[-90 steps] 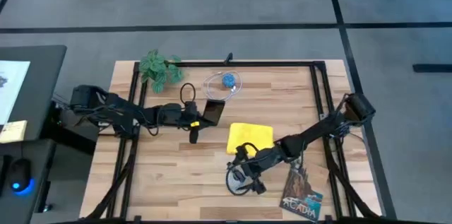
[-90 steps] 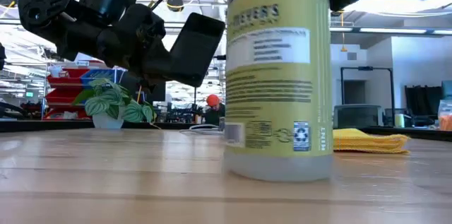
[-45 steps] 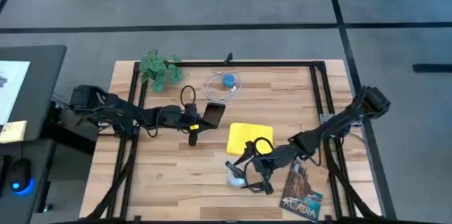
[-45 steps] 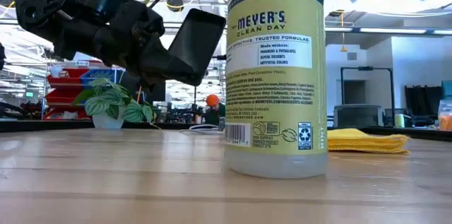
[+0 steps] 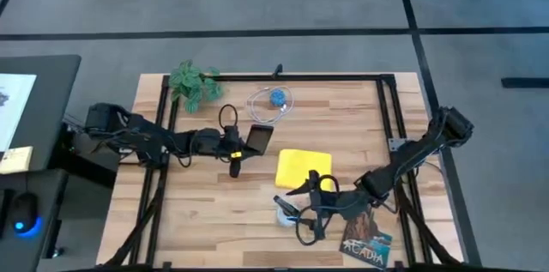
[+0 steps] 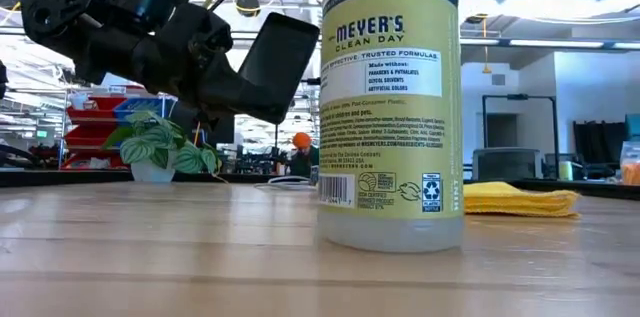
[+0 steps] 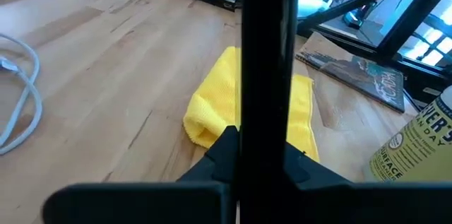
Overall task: Apply microfiber cloth
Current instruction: Spray the front of the cellphone using the cleaning bottle
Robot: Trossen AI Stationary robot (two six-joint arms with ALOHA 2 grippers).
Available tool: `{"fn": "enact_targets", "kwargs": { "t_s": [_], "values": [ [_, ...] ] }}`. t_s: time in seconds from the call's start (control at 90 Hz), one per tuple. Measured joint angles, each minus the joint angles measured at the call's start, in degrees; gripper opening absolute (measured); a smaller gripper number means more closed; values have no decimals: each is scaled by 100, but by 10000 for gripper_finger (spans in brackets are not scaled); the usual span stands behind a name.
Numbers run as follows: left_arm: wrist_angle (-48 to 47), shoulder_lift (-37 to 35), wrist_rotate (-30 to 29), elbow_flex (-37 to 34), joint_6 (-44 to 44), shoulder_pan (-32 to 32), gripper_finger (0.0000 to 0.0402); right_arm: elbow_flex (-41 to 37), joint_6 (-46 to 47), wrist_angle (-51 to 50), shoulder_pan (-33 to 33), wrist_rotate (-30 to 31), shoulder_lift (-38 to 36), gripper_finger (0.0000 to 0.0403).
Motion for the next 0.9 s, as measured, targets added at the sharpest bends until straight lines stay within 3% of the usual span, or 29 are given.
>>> {"fn": "enact_targets", "kwargs": {
  "t_s": [0.344,0.522,0.644,0.811,0.9],
  "values": [
    [-10,0,-32,0,0,0,14,244,-61,158,35,282,595,291],
    [-12,-1,-49,0,2,0,14,634,-110,47,194,746,848,278],
    [-6,0,-52,0,4,0,14,888,278,-579,357,1354,850,232],
    [-7,0,-97,0,2,0,14,1085,823,-1183,496,1764,837,111],
    [-11,0,-133,0,4,0,14,1088,829,-1199,521,1771,837,105]
  ]
}}
